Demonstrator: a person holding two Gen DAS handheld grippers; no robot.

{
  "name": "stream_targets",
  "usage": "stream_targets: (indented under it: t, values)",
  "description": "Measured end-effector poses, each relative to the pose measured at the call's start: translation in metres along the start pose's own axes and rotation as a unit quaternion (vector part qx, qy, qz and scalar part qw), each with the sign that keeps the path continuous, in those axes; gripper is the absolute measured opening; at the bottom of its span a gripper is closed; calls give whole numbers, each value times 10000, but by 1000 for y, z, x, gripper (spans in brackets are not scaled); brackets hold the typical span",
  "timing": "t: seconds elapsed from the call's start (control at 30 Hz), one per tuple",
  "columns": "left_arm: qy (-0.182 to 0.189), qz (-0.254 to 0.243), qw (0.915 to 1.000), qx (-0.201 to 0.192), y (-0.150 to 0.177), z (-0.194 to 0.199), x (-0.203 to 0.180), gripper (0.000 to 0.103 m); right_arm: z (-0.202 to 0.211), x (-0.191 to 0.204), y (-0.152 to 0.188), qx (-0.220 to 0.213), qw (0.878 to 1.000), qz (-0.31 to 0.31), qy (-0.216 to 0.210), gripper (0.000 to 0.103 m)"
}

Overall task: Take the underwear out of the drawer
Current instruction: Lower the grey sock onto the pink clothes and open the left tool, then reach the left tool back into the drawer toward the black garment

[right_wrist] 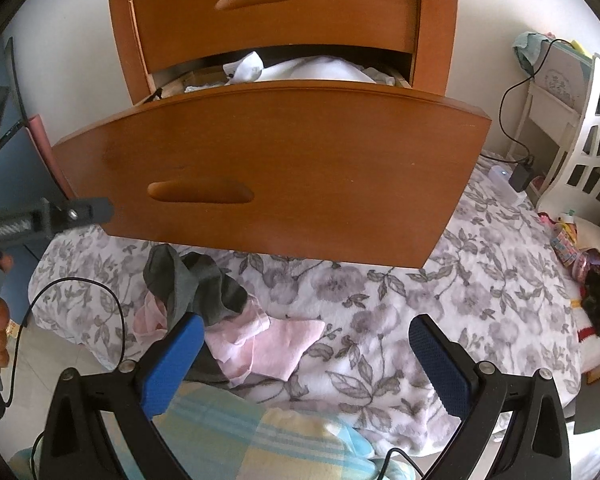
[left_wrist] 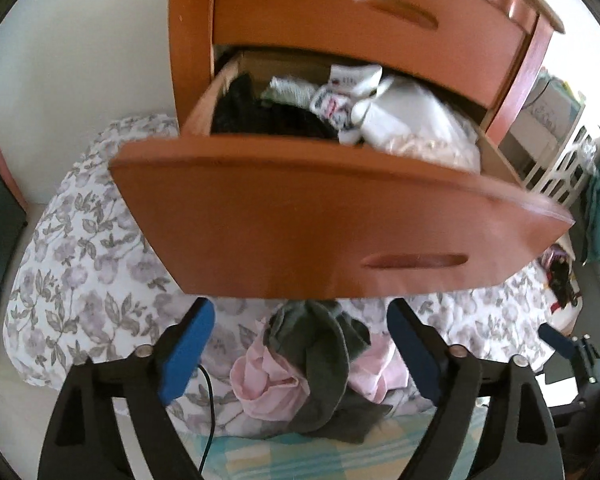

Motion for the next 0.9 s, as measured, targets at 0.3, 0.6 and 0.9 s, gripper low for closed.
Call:
stream_targets:
  t: [0.3, 0.6, 0.9]
  values:
    - [226, 176, 9942, -1038, -58, 60, 23, 103, -6, 0, -1, 16, 10000, -32, -49, 103]
    - [204, 36, 9854, -1691, -147, 86, 39, 103, -10, -4, -1, 62, 9999, -70, -39, 103]
    - [101, 133, 9929, -1181, -193, 43, 31, 103, -13, -7, 0, 106, 9999, -57, -16, 103]
Point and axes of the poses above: each gripper's, at about its wrist camera, not at the fingertips, and z roughly against the way its jaws point, x to its left, y to its underside, the point moved 9 cm from there along -z, roughly the way its jaws point, and after that the axes turned 10 degrees about -y, right-handed, at the moved point
